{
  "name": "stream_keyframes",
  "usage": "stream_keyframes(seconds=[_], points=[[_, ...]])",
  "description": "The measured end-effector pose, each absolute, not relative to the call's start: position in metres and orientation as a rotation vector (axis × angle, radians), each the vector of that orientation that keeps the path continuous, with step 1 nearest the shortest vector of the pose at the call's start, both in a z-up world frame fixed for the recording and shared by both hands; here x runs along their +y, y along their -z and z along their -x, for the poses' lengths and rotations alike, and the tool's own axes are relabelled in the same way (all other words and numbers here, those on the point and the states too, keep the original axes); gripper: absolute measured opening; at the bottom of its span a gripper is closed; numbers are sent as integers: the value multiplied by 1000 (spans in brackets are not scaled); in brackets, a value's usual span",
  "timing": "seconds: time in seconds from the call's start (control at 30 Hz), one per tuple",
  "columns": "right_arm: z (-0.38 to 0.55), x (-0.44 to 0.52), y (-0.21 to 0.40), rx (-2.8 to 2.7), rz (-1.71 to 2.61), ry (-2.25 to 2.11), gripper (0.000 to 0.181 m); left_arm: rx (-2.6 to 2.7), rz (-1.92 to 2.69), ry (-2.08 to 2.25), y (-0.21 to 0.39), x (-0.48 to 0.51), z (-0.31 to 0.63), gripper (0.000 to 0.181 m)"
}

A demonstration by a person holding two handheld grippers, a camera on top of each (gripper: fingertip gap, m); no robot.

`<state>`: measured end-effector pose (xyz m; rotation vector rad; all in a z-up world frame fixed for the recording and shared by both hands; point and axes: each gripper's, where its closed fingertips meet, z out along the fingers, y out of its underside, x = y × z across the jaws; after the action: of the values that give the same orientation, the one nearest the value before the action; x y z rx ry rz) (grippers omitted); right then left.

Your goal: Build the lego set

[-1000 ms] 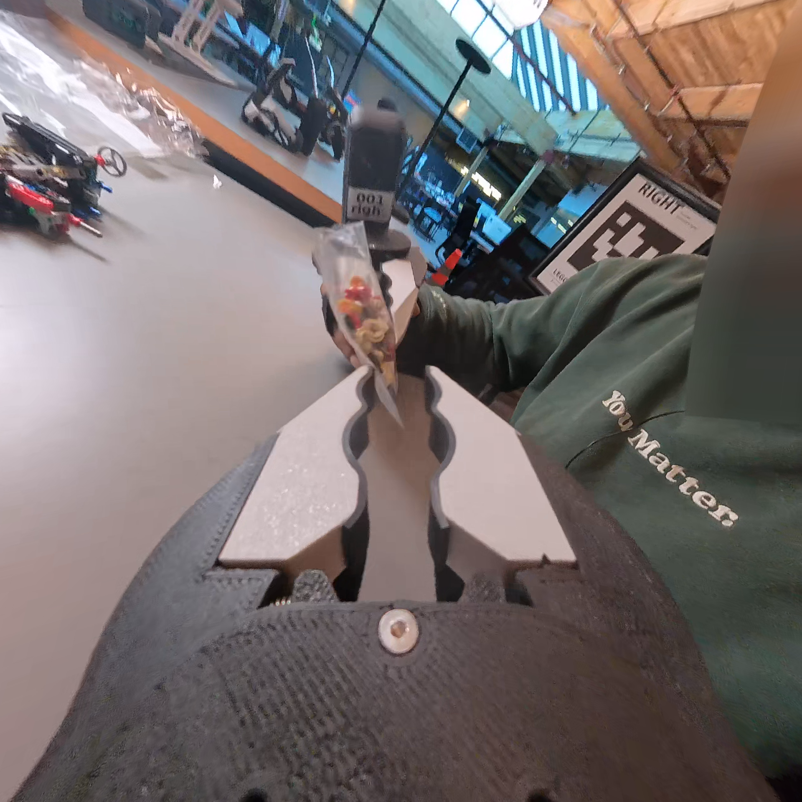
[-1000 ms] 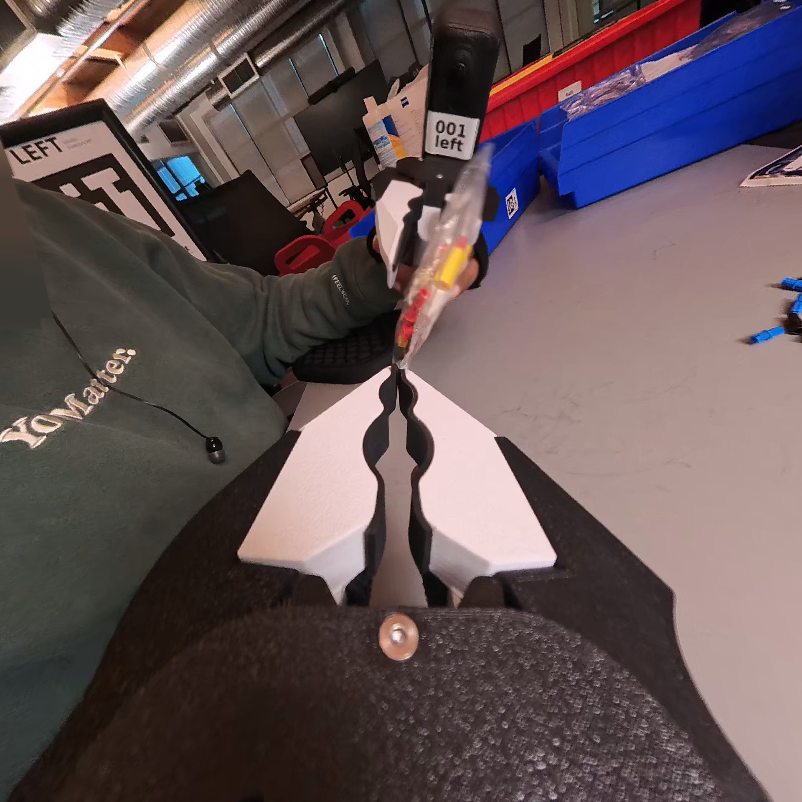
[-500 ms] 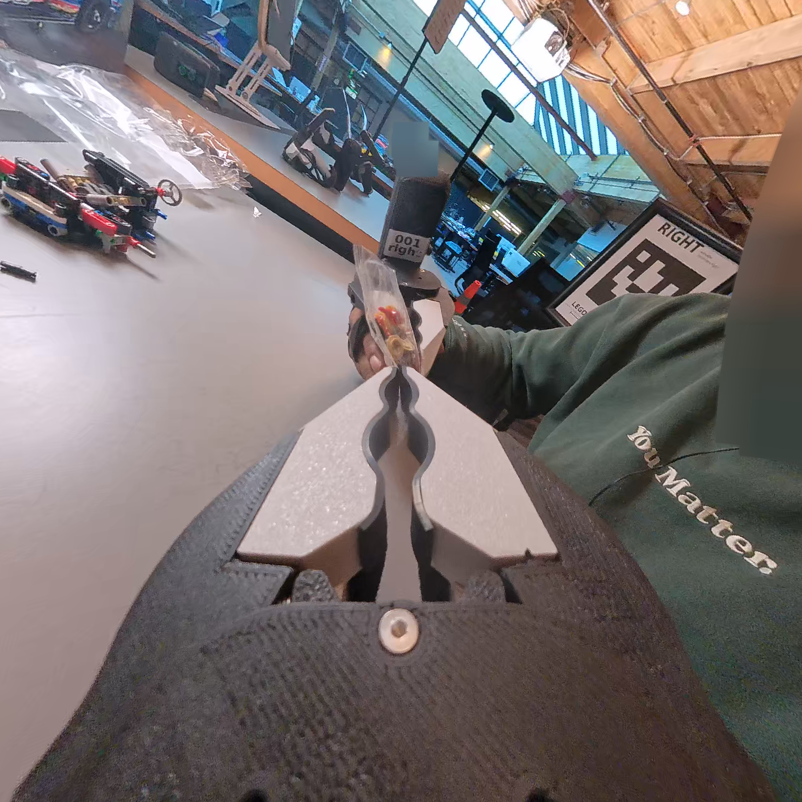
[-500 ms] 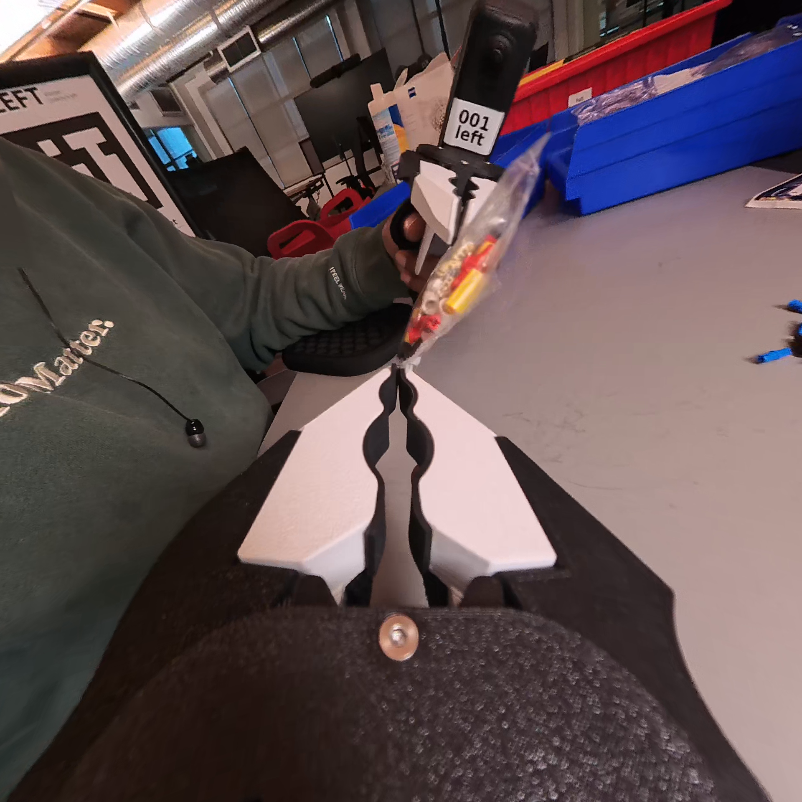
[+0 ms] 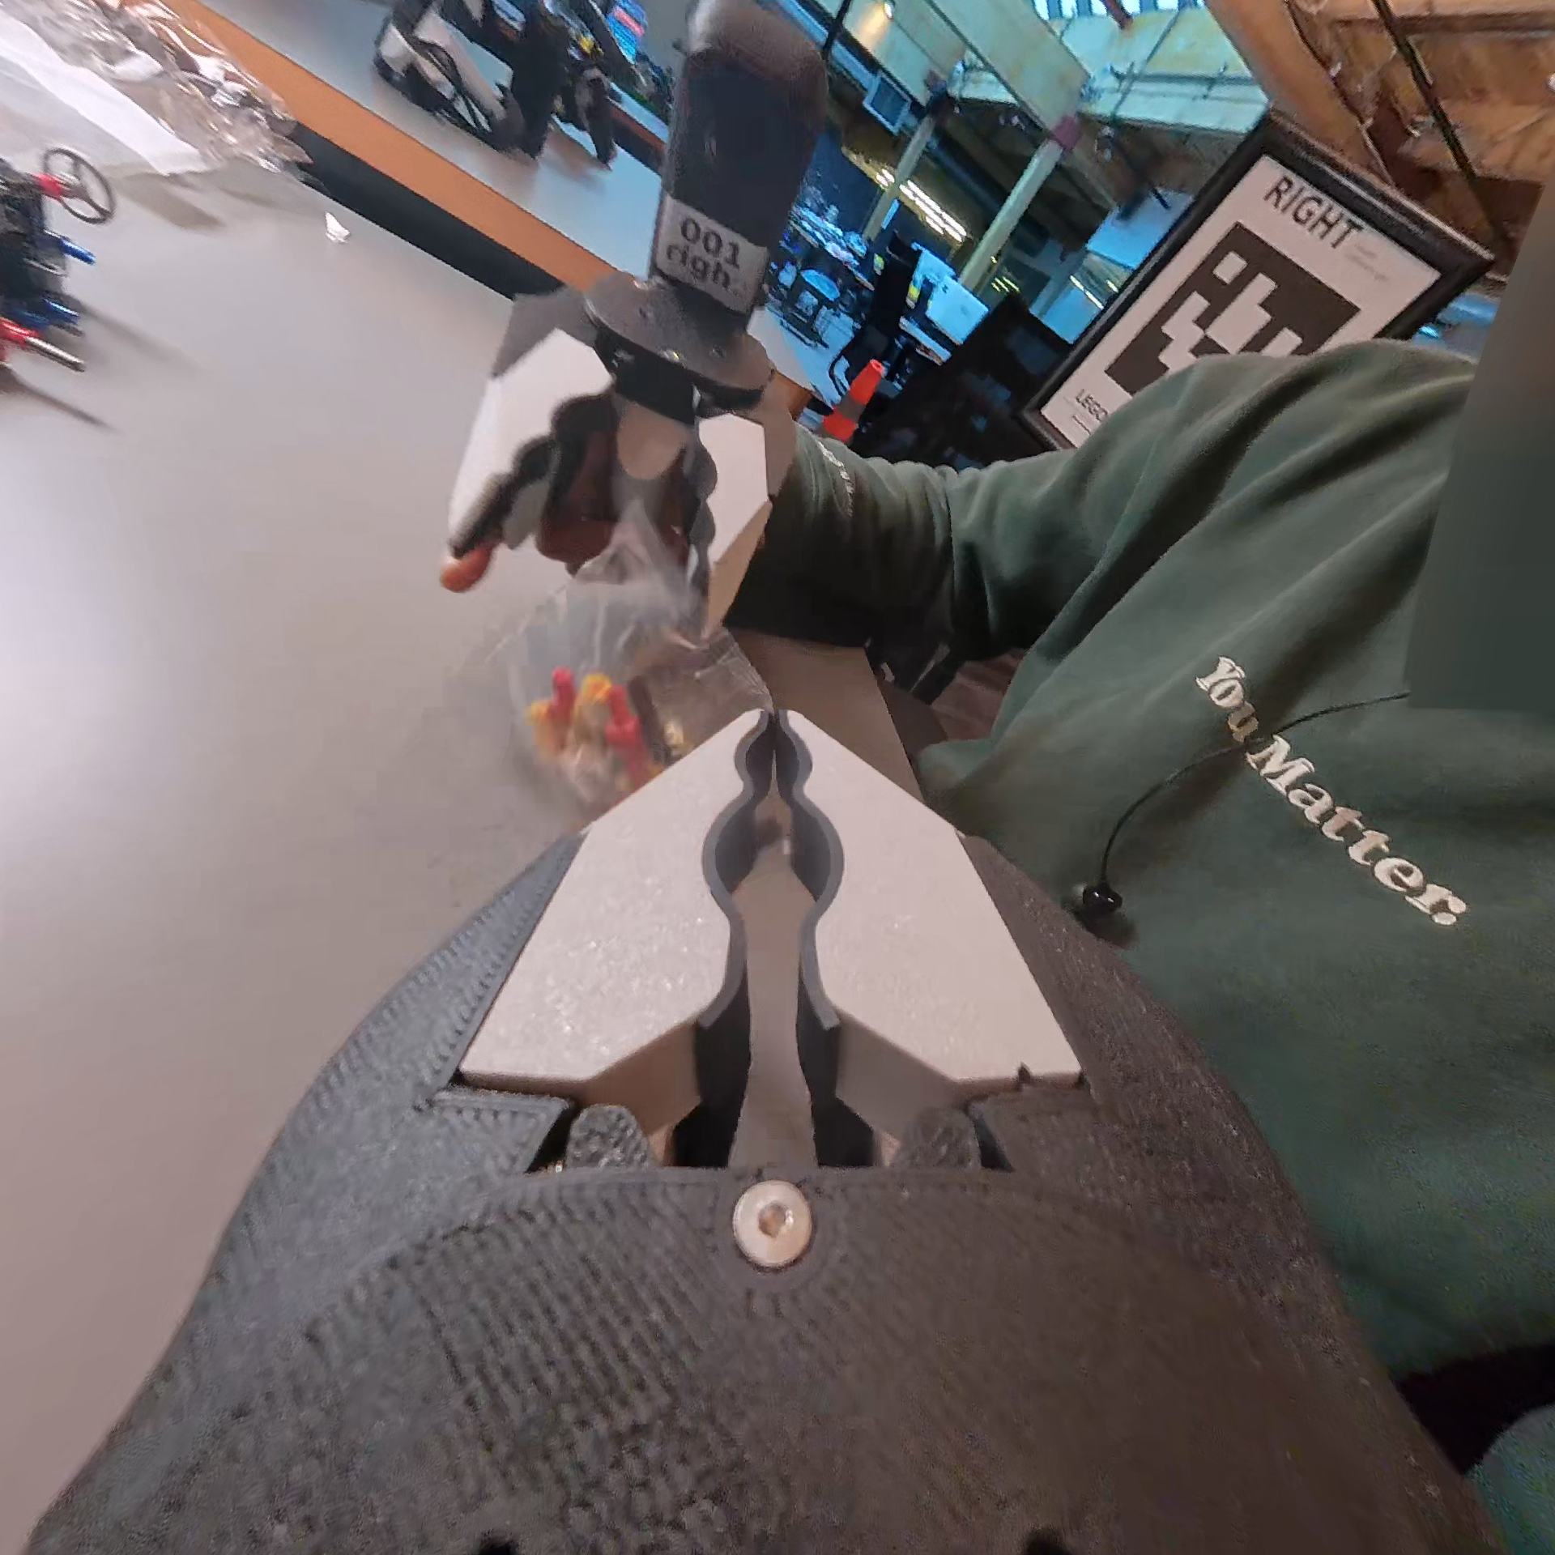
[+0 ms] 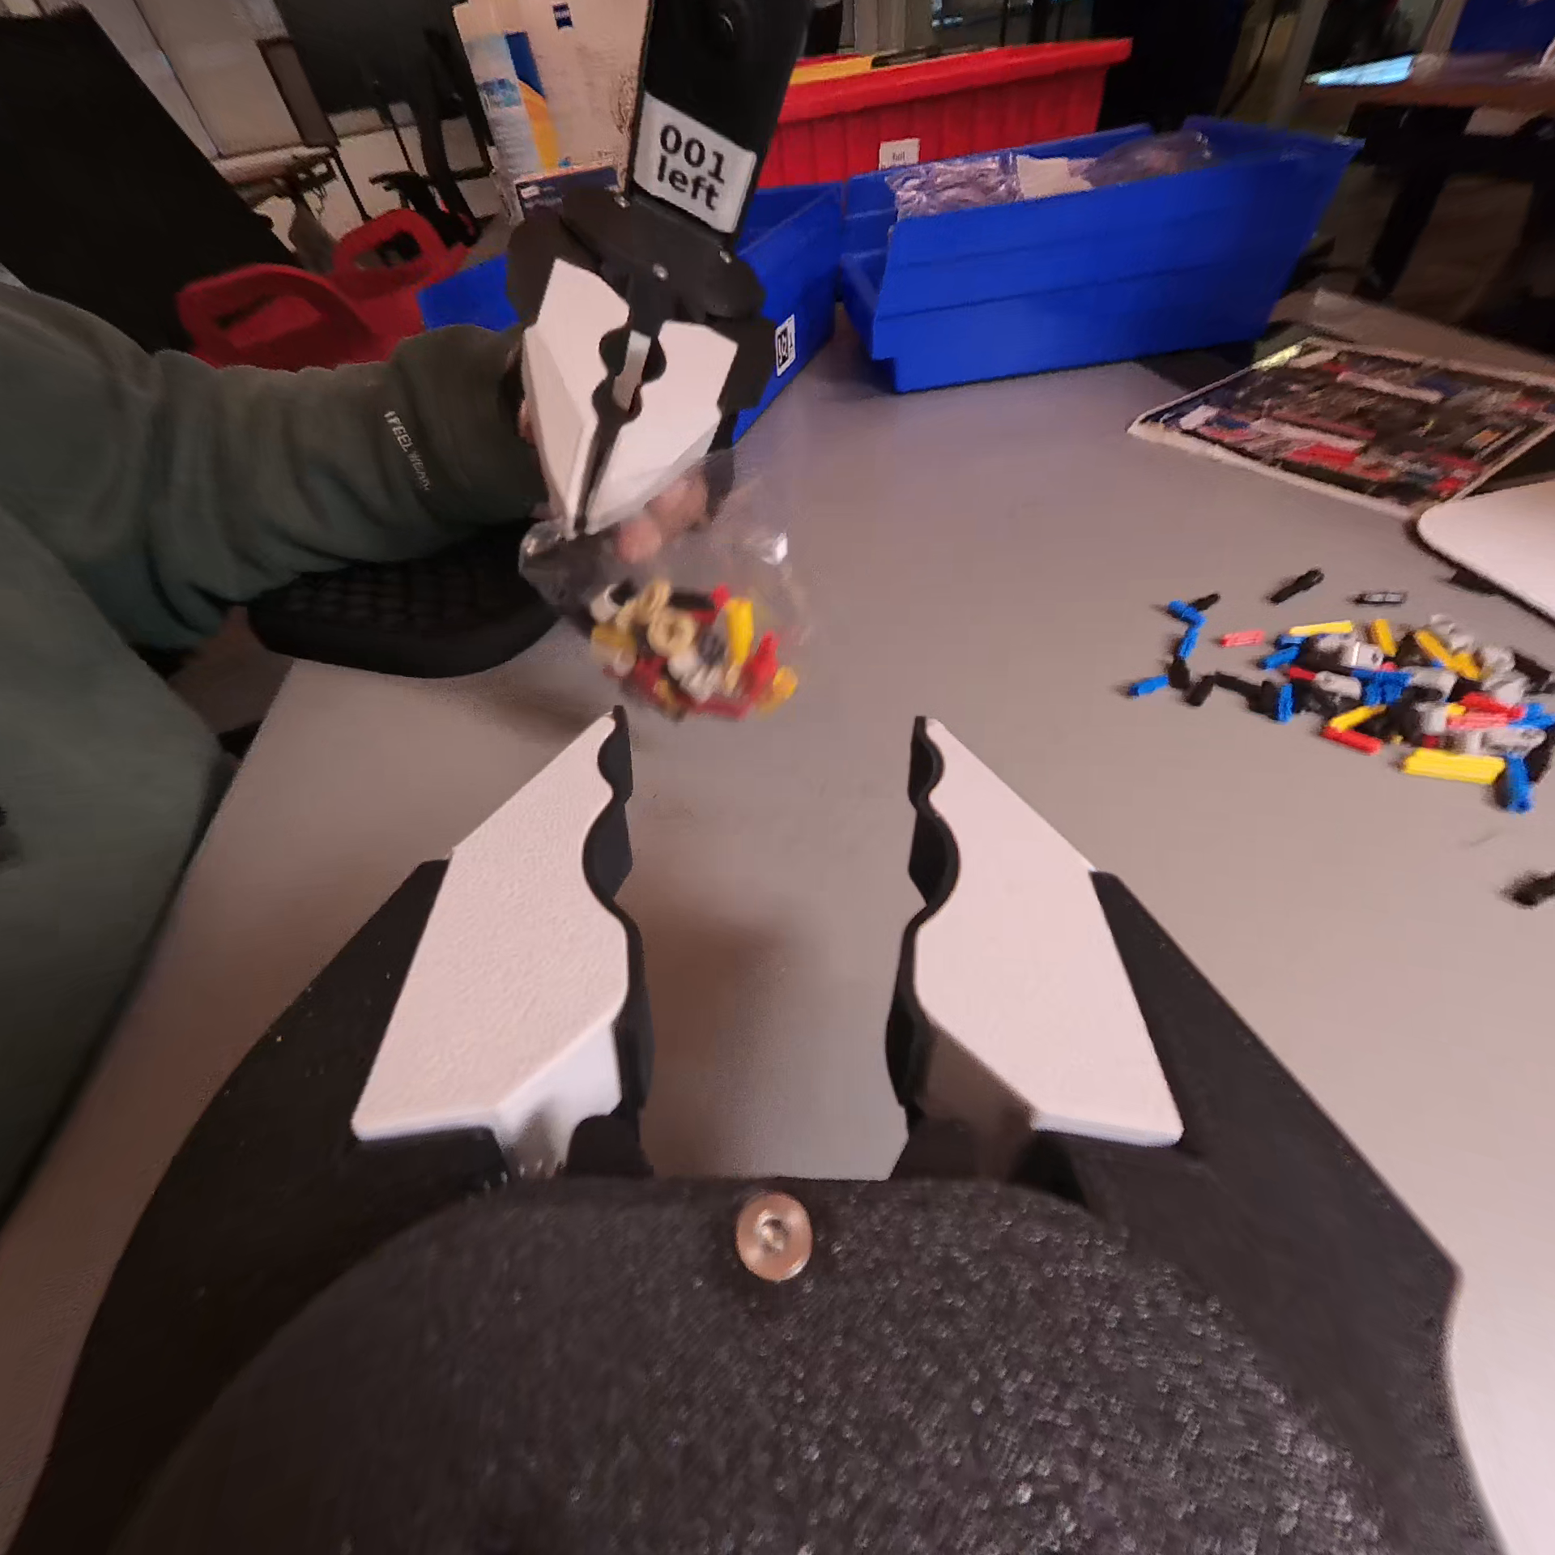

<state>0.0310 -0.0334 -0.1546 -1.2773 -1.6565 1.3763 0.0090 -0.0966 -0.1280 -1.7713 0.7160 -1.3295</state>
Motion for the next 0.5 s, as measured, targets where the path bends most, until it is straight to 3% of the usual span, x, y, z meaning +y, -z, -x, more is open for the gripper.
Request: stream_keyframes(seconds=[0.1, 0.13, 0.2, 0.33, 0.5], points=[[-22, -47, 153, -1778, 1182, -1339, 68, 808, 1773, 1372, 131, -107, -26, 0], [-22, -59, 154, -1845, 1141, -1377, 57, 832, 1781, 1368, 133, -109, -29, 0], [-27, -78, 147, -1905, 1056, -1522, 0, 843, 1801, 1358, 137, -110, -30, 0], [-24, -66, 146, -1824, 1157, -1548, 0, 684, 1818, 1290, 136, -91, -7, 0], [-17, -64, 152, -1736, 1322, -1568, 0, 631, 1813, 1090, 136, -71, -2, 32]])
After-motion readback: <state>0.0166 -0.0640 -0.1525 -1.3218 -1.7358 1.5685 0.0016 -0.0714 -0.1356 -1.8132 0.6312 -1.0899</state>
